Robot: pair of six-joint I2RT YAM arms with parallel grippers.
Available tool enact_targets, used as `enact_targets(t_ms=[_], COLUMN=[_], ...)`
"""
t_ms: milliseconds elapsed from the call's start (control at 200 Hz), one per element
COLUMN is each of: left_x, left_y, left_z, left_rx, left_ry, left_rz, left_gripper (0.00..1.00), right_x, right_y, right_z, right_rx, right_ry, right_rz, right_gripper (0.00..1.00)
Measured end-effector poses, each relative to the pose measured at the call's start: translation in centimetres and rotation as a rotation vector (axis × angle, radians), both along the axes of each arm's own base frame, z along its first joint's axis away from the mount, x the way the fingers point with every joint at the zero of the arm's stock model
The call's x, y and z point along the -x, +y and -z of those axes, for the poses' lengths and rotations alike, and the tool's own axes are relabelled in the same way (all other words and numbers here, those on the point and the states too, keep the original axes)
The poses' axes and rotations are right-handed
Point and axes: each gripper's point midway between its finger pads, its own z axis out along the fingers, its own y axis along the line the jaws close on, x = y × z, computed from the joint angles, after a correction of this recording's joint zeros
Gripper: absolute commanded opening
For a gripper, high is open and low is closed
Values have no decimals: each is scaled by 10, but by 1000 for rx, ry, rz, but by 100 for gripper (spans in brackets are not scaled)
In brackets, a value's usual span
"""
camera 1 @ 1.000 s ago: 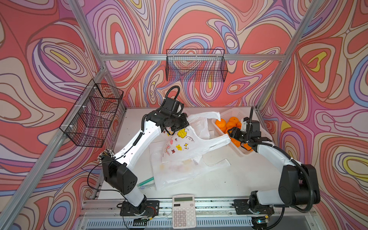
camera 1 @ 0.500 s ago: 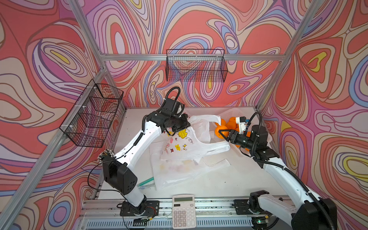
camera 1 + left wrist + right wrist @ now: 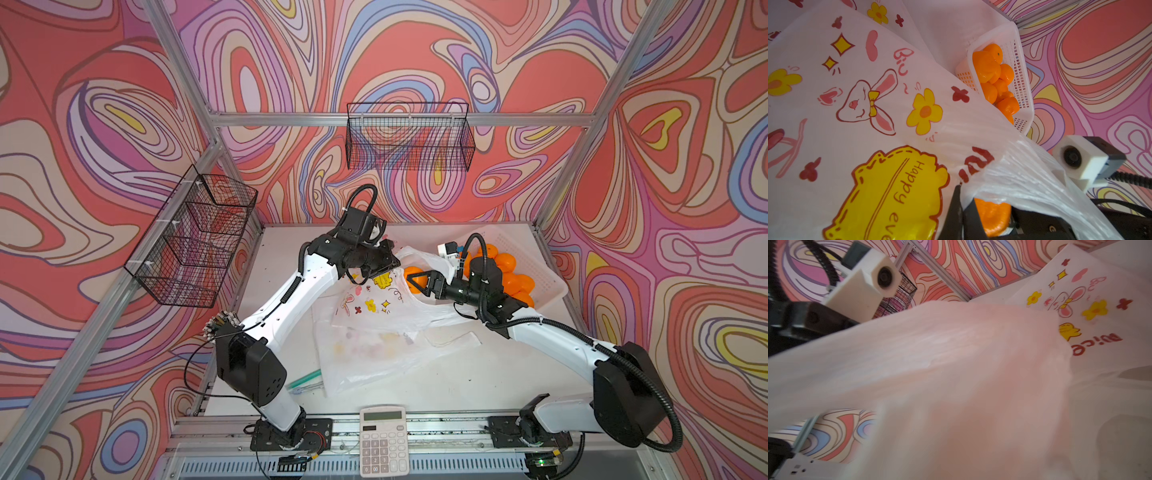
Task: Place the oranges into plastic bags & tie knots
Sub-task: Place the orange in the plastic bag.
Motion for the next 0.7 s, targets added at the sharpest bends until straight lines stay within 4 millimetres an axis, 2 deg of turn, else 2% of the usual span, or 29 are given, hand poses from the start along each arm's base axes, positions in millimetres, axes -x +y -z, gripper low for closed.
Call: enact_targets(t_ms=[200, 451, 561, 696], left_x=[1, -5, -9, -11], left_y=[-1, 8, 14, 15], left_z=[0, 8, 9, 9], left_rx=[16, 27, 36, 45], left_ry=[17, 51, 63, 63], left_rz=[-3, -49, -71, -74], left_gripper=[0, 0, 0, 0], right_x=[-15, 3, 12, 15], right_y=[-15, -46, -69, -112], right_z=[1, -6, -2, 2], right_rx=[75, 170, 209, 250], right_ry=[-19, -44, -37, -11], right_rz=[106, 184, 220, 308], right_gripper=[98, 98, 98, 98])
